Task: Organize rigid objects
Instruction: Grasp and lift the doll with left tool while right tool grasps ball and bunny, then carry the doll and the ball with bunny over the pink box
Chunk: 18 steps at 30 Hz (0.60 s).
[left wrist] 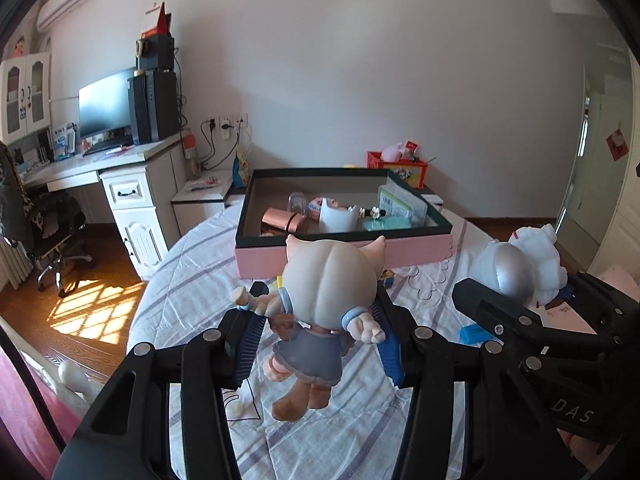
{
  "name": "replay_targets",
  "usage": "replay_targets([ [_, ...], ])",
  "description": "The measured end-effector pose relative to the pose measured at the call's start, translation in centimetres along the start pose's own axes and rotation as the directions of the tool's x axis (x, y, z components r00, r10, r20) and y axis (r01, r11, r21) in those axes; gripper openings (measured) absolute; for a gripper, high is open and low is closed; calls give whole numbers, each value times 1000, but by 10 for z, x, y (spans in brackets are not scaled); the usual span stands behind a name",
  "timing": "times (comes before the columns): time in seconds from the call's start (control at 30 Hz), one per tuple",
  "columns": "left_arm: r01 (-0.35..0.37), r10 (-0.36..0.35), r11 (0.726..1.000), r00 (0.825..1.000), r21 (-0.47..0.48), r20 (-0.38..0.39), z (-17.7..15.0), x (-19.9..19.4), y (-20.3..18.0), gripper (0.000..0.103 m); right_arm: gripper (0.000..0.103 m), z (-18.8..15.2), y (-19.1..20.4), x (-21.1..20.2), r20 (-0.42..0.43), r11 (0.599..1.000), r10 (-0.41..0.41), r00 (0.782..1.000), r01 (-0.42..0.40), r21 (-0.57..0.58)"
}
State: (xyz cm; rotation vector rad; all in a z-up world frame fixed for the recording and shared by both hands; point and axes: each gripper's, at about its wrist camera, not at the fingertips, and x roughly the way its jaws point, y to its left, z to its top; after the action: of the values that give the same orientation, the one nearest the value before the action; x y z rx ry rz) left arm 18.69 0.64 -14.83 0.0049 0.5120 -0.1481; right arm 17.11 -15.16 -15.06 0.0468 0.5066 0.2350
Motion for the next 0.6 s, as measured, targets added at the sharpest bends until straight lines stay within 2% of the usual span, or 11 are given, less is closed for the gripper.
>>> replay_targets([
  [0.17, -31, 30, 999, 995, 9, 95, 16, -43, -8, 51, 73, 16, 9, -43, 111, 1000, -23, 994, 25, -17],
  [0.37, -61, 56, 998, 978, 18, 203, 28, -86, -14, 51, 73, 29, 20, -82, 206, 998, -38, 978, 46, -35],
  [0.6, -65, 60, 998, 969, 15, 242, 33, -108, -14, 51, 73, 34, 25, -105, 251, 997, -41, 967, 55, -49],
])
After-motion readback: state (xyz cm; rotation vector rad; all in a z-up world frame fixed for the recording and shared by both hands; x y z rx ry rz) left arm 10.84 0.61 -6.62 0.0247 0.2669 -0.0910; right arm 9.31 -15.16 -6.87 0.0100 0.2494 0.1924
